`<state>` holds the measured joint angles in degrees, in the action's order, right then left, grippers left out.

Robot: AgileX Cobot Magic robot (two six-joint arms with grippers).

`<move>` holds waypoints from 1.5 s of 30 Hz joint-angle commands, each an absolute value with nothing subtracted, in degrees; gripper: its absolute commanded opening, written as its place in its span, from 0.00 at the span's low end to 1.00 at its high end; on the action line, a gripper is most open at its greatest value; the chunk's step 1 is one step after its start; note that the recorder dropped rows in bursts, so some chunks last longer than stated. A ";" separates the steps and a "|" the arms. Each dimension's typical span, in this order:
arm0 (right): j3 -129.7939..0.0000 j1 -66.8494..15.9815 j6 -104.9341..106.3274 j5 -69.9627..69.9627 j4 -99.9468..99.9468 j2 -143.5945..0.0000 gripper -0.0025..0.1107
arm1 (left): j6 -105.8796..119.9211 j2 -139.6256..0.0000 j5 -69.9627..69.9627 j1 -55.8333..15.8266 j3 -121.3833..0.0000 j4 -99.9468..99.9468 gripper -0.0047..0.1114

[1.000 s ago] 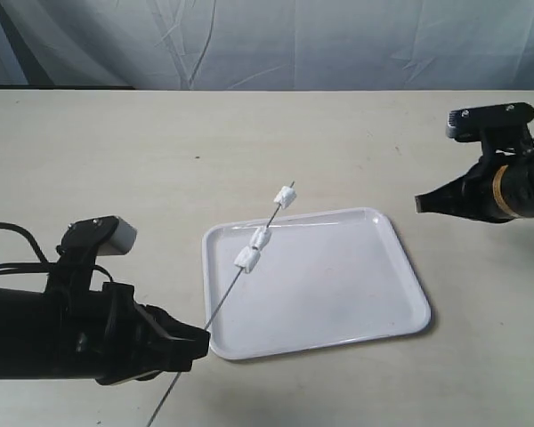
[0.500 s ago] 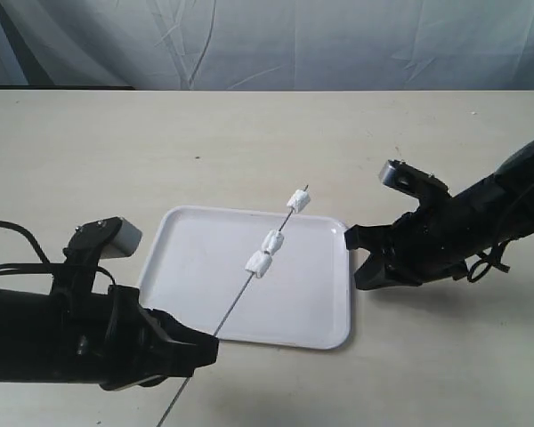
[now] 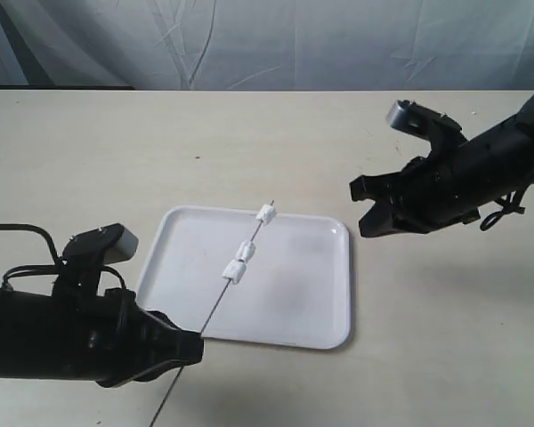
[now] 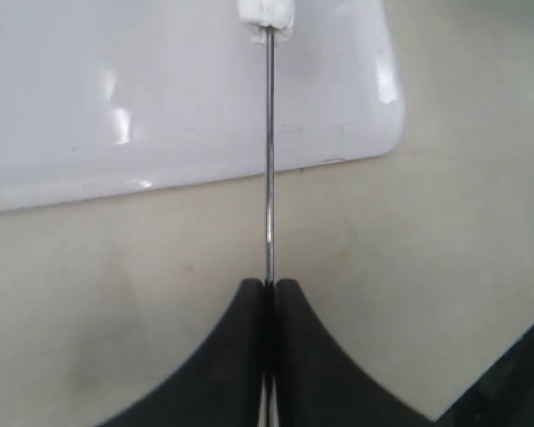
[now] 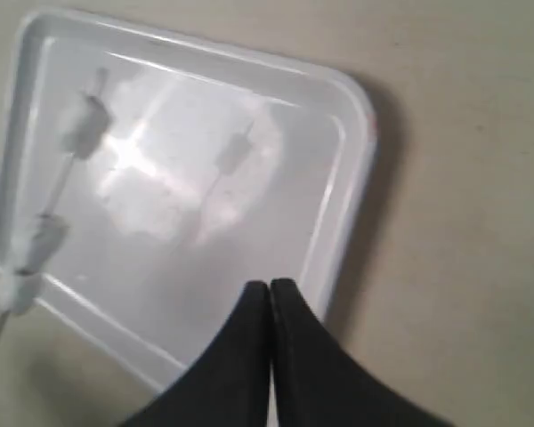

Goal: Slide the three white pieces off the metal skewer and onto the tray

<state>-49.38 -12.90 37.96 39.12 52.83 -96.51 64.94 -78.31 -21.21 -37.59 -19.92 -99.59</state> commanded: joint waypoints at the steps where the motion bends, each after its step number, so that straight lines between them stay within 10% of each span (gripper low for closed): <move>1: -49.96 -12.71 37.42 42.09 58.79 -95.67 0.02 | 62.75 -81.39 -23.30 -34.85 -20.10 -99.95 0.04; 13: -49.96 -16.16 50.34 45.91 79.14 -102.45 0.02 | 68.60 -81.39 -32.32 -33.23 -20.10 -99.95 0.04; 22: -49.96 -16.17 52.08 49.60 84.80 -104.69 0.40 | 70.24 -78.40 -28.75 -33.23 -13.31 -99.95 0.04; 45: -50.49 -28.14 58.47 42.82 99.95 -105.00 0.38 | 59.97 -48.26 -24.79 -33.23 0.00 -99.95 0.04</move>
